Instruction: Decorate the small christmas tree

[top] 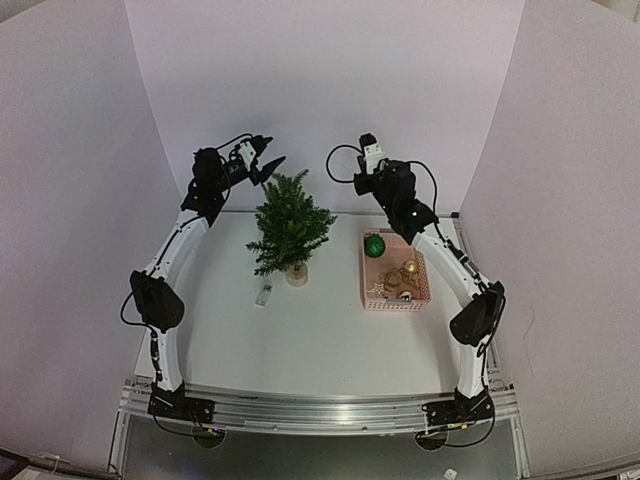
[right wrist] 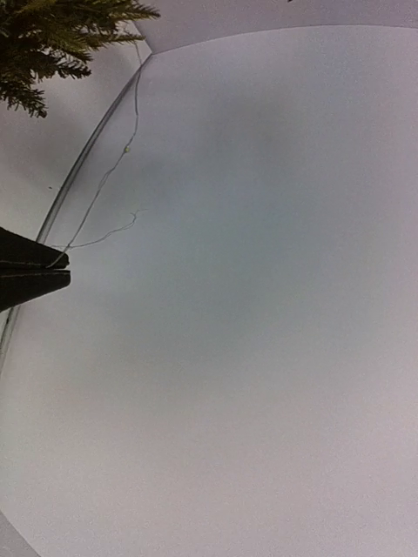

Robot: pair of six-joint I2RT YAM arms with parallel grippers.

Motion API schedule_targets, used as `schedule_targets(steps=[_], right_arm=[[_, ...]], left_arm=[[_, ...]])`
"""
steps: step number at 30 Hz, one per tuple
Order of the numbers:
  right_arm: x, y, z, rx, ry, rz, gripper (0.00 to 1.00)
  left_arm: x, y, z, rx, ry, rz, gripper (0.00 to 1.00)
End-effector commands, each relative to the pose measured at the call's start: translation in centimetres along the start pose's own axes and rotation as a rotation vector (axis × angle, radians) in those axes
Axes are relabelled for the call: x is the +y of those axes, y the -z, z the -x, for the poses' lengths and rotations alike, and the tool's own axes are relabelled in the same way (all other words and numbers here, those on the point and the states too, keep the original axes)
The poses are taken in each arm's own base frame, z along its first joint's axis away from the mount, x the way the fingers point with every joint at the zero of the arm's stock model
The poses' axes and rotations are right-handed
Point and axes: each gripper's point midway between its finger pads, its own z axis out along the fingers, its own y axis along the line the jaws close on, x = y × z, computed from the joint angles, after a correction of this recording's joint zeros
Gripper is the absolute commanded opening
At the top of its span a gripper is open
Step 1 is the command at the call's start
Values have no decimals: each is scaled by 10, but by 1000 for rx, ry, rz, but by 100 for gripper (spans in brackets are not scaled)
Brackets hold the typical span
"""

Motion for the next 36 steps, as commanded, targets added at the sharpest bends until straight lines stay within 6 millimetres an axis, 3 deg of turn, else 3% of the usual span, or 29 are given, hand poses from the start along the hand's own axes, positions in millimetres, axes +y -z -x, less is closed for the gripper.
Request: schedule_targets(steps=[1, 8, 14, 19, 25, 29, 32, 36], right_arm=[[1, 29, -13, 143, 10, 57, 0], [3, 59, -38, 280, 8, 115, 0], [26, 82, -60, 423, -61, 263, 0], [39, 118, -72, 590, -113, 375, 0], [52, 151, -86, 751, -154, 484, 0], [81, 158, -92, 801, -284, 652, 0], [100, 156, -91, 826, -413, 736, 0], [121, 141, -75, 769, -595, 839, 0]], left_arm=[[6, 25, 67, -66, 2, -3, 65], [10, 39, 78, -53, 97, -13, 72], [13, 46, 77, -22, 138, -9, 73], [6, 64, 80, 36, 187, -36, 72], [-29, 85, 75, 83, 278, -153, 72], [-52, 98, 72, 83, 310, -213, 71], [-68, 109, 64, 103, 327, -244, 69], [-98, 120, 51, 158, 345, -321, 64]])
